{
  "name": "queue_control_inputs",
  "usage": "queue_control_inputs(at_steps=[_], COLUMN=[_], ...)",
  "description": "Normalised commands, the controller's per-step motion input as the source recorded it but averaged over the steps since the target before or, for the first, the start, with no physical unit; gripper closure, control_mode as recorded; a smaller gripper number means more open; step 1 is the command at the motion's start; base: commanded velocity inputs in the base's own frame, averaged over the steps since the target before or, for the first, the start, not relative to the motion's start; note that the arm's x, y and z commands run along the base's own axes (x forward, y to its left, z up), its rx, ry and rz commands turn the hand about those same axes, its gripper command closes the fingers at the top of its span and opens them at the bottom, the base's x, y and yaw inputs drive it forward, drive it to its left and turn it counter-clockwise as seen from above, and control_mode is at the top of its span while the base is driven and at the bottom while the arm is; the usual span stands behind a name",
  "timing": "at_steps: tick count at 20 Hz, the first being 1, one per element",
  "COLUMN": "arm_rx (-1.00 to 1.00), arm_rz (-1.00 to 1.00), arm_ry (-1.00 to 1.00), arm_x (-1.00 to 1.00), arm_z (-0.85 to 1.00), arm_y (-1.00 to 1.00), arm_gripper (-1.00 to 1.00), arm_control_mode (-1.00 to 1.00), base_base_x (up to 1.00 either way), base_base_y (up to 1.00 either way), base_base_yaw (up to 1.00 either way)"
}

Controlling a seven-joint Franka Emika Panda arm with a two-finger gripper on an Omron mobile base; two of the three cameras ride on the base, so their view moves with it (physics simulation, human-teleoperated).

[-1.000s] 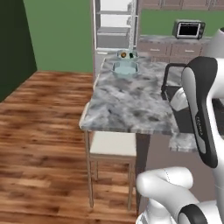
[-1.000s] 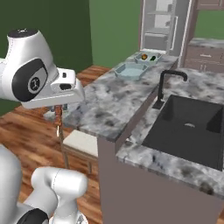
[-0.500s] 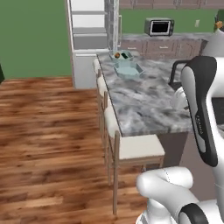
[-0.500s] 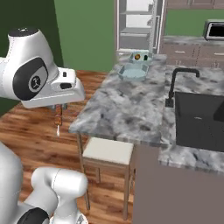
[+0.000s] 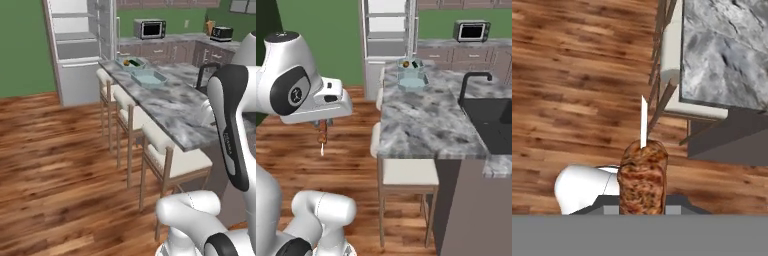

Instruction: Place the cold items (mango and cucumber) from the fridge in one tupperware on the dining counter. Place the warm items (hot dog and kebab skewer) in the stove area in another tupperware.

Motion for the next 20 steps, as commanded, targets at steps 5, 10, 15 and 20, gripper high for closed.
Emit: queue_control_inputs(at_steps=[5,10,15,20], arm_rx=[0.00,0.00,0.00,0.00], arm_rz=[0.00,0.00,0.00,0.00], arm_ry=[0.00,0.00,0.00,0.00], arm_x=[0.00,0.00,0.00,0.00], arm_z=[0.00,0.00,0.00,0.00], arm_y=[0.00,0.00,0.00,0.00], arm_gripper=[1.00,1.00,1.00,1.00], arm_control_mode=[1.00,1.00,1.00,1.00], base_base_x=[0.39,0.44,0.59,0.71], base_base_y=[1.00,1.00,1.00,1.00], base_base_yaw=[-0.46,-0.47,-0.47,-0.50])
